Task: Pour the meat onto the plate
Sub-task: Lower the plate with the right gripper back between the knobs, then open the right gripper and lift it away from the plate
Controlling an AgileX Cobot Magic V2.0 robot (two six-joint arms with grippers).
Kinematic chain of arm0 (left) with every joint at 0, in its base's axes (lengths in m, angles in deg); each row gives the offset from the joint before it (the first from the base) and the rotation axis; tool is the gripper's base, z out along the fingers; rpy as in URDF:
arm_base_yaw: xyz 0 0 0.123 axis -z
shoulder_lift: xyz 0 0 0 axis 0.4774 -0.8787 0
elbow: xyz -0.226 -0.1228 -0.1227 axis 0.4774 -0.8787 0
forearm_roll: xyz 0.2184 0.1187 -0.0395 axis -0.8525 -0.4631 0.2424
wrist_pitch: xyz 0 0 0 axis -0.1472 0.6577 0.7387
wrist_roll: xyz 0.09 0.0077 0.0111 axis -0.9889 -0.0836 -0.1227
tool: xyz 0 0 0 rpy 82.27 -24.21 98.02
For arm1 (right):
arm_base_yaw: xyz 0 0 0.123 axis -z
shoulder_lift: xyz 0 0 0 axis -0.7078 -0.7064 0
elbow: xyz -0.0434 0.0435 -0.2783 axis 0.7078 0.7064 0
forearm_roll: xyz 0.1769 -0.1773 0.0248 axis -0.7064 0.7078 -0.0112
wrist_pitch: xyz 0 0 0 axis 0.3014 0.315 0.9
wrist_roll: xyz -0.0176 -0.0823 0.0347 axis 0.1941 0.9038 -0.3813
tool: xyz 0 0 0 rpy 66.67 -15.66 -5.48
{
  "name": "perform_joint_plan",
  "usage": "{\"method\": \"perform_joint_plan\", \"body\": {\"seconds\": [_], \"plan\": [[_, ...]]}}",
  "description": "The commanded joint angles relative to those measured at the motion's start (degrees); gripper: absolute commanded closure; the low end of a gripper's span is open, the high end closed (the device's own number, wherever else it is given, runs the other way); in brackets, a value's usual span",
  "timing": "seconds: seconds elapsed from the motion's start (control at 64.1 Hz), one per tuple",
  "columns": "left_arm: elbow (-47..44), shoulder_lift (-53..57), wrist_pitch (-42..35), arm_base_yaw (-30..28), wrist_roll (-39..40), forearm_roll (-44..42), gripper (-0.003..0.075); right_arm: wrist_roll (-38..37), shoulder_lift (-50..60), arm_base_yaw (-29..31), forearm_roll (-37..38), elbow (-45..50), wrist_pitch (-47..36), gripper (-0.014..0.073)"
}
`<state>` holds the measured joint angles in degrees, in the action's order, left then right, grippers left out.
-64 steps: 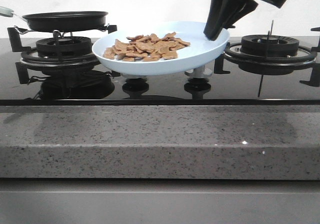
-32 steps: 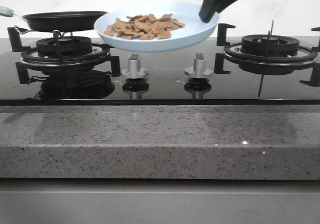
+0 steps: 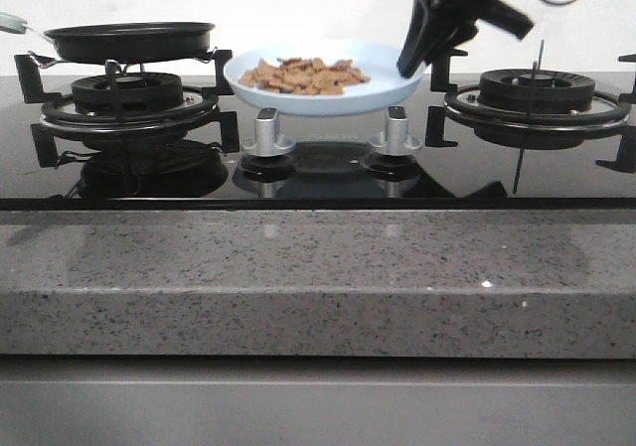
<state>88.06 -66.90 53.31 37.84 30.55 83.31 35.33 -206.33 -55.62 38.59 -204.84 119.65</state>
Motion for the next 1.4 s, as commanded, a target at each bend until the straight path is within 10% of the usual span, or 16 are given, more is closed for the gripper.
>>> {"method": "perform_joint_plan", "body": {"seconds": [0.0,0.218,0.546,0.889,1.139,1.388], "plan": [[1.5,-0.05,-3.94,0.41,0.6,1.47,0.0741,0.12,2.66,0.43,-3.03,-2.28,-1.55,0.0654],[1.5,-0.05,-3.94,0.41,0.6,1.47,0.0741,0.12,2.22,0.43,-2.93,-2.28,-0.57,0.0628],[1.5,-0.05,-3.94,0.41,0.6,1.47,0.0741,0.12,2.22,0.43,-2.52,-2.54,0.34,0.0356],[1.5,-0.05,-3.94,0.41,0.6,1.47,0.0741,-2.51,2.22,0.47,2.5,-10.52,6.15,0.0365],[1.5,-0.05,-3.94,0.41,0.6,1.47,0.0741,-2.56,2.29,0.47,3.84,-13.3,12.14,0.0662],[1.5,-0.05,-3.94,0.41,0.6,1.47,0.0741,-2.56,3.45,0.47,4.41,-13.3,13.34,0.0655]]}}
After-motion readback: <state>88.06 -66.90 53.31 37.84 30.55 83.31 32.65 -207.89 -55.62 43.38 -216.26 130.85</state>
